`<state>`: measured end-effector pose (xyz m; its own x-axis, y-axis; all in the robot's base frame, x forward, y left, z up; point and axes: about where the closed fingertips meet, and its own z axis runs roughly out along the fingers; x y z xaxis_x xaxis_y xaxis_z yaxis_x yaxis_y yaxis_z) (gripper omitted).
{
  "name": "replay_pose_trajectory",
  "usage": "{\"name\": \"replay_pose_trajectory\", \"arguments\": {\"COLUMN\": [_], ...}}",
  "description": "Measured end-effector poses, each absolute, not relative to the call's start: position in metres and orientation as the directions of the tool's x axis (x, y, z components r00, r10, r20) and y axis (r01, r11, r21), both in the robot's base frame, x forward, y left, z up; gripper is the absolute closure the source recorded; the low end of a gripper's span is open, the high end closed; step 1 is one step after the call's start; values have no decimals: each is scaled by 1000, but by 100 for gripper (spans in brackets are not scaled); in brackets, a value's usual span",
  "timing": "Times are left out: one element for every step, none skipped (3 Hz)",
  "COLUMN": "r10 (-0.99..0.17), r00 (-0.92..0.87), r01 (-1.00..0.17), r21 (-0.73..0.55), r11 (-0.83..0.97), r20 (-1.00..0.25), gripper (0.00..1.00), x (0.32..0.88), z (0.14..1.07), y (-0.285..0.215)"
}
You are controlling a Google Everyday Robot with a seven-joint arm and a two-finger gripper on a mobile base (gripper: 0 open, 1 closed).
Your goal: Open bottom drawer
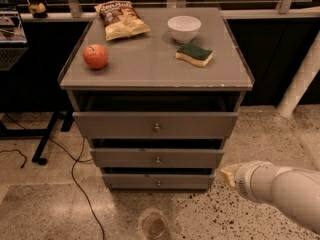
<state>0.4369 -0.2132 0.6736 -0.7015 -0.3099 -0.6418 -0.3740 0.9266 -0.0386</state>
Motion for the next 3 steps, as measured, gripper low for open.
{"name": "replay_pose_trajectory", "arguments": {"r10": [-190, -76, 12], "r00": [-740, -769, -802], "r01": [-256, -152, -87], "r21": [9, 67, 137], "r11": [967, 986, 987], "r20": [-645, -635, -597], "gripper": [100, 100, 100], "x": [429, 426, 430], "z": [632, 586, 536], "y": [-237, -256, -251]}}
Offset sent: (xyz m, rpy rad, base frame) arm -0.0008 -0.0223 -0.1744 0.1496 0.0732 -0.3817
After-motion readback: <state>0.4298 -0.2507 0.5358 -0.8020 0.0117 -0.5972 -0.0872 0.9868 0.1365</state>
